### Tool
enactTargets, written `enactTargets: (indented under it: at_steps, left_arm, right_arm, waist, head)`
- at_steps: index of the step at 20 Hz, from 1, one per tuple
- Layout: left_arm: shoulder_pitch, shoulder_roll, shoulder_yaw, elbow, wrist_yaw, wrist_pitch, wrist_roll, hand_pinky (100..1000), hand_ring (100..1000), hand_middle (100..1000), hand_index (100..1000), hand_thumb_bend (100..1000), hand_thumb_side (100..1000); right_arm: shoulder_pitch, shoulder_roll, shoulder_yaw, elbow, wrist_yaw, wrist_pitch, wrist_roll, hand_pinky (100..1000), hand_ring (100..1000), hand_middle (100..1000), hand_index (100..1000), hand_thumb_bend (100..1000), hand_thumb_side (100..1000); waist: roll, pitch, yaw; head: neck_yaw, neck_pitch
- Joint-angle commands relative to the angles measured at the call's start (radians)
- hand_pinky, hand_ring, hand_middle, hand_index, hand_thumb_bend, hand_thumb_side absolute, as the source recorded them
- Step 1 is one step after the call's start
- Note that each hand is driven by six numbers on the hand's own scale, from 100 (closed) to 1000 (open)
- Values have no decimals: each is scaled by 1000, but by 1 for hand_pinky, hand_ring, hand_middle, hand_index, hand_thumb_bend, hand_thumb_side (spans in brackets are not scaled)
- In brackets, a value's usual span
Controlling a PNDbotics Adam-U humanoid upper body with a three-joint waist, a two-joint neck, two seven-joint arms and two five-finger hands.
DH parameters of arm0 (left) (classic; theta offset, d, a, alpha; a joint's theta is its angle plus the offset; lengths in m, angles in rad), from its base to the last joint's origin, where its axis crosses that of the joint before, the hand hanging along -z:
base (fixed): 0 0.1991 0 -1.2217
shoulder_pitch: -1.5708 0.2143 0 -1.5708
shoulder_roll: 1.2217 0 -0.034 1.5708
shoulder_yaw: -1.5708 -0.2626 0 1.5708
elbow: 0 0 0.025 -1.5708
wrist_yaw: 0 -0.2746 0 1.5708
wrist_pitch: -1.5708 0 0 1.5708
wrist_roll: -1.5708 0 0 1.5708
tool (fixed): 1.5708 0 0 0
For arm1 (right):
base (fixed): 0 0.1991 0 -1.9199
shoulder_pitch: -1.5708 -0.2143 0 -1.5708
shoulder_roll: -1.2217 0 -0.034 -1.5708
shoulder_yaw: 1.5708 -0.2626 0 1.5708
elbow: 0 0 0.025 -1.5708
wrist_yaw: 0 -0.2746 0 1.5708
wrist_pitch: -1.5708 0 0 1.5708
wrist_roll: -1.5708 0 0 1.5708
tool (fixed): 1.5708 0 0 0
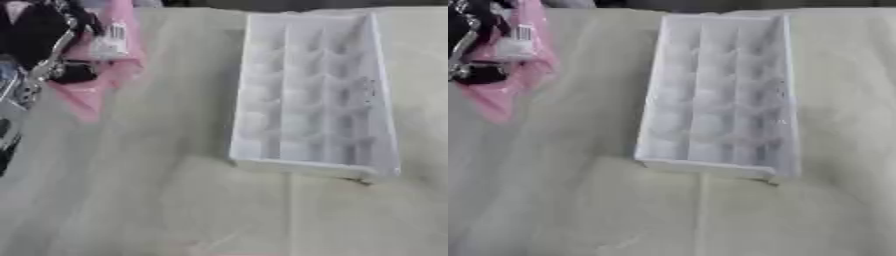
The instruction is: Pick up objects on the table and place them in the box.
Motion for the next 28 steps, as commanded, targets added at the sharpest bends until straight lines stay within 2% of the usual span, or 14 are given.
enactTargets:
  at_steps: [1, 5, 7, 13, 14, 16, 17, 26, 27, 28]
  left_arm:
    - [-36, 66, -16, -36, 68, -28, -3, 100, 118, 168, 285, 255, 100]
    - [-119, 69, -65, -48, 165, -79, -39, 100, 100, 127, 247, 197, 100]
    - [-180, 49, -89, -48, 210, -94, -58, 100, 100, 100, 206, 177, 100]
    - [-312, -15, -139, -33, 278, -114, -110, 100, 100, 100, 169, 130, 100]
    - [-329, -27, -148, -29, 284, -118, -119, 100, 100, 100, 168, 237, 100]
    - [-358, -45, -164, -22, 290, -128, -136, 100, 100, 100, 167, 122, 100]
    - [-369, -52, -172, -20, 291, -135, -144, 100, 100, 100, 166, 104, 100]
    - [-450, -103, -276, 67, 285, -242, -231, 100, 100, 100, 168, 100, 100]
    - [-452, -108, -285, 78, 279, -251, -234, 100, 100, 100, 167, 186, 100]
    - [-454, -117, -297, 90, 272, -260, -238, 100, 100, 100, 166, 100, 100]
  right_arm:
    - [-4, -6, -7, -9, -8, 4, 0, 100, 139, 119, 481, 455, 1000]
    - [-4, -2, -5, -7, -12, 4, 2, 100, 138, 119, 481, 454, 1000]
    - [-5, 0, -3, -7, -14, 4, 4, 100, 138, 119, 481, 454, 1000]
    - [-8, 4, 1, -7, -21, 3, 7, 100, 137, 118, 481, 454, 1000]
    - [-9, 5, 2, -7, -22, 2, 8, 100, 137, 118, 481, 455, 1000]
    - [-13, 6, 4, -7, -24, 2, 10, 100, 137, 118, 481, 454, 1000]
    - [-14, 6, 5, -7, -25, 1, 11, 100, 136, 118, 481, 454, 1000]
    - [-21, 9, 11, -8, -34, 0, 20, 100, 138, 118, 481, 454, 1000]
    - [-21, 10, 11, -8, -34, 0, 20, 100, 138, 118, 481, 454, 1000]
    - [-21, 11, 11, -8, -35, 0, 21, 100, 139, 118, 481, 454, 1000]
  waist:
    - [0, -25, -4]
    - [-1, -32, -16]
    - [-2, -36, -24]
    - [0, -43, -53]
    - [0, -44, -61]
    - [1, -45, -74]
    - [2, -45, -81]
    - [12, -42, -132]
    - [13, -41, -135]
    - [13, -39, -140]
  head:
    - [-3, 0]
    - [3, 0]
    - [7, 0]
    - [16, 0]
    - [18, 0]
    - [21, 0]
    - [23, 0]
    - [45, 0]
    - [47, 0]
    - [51, 0]
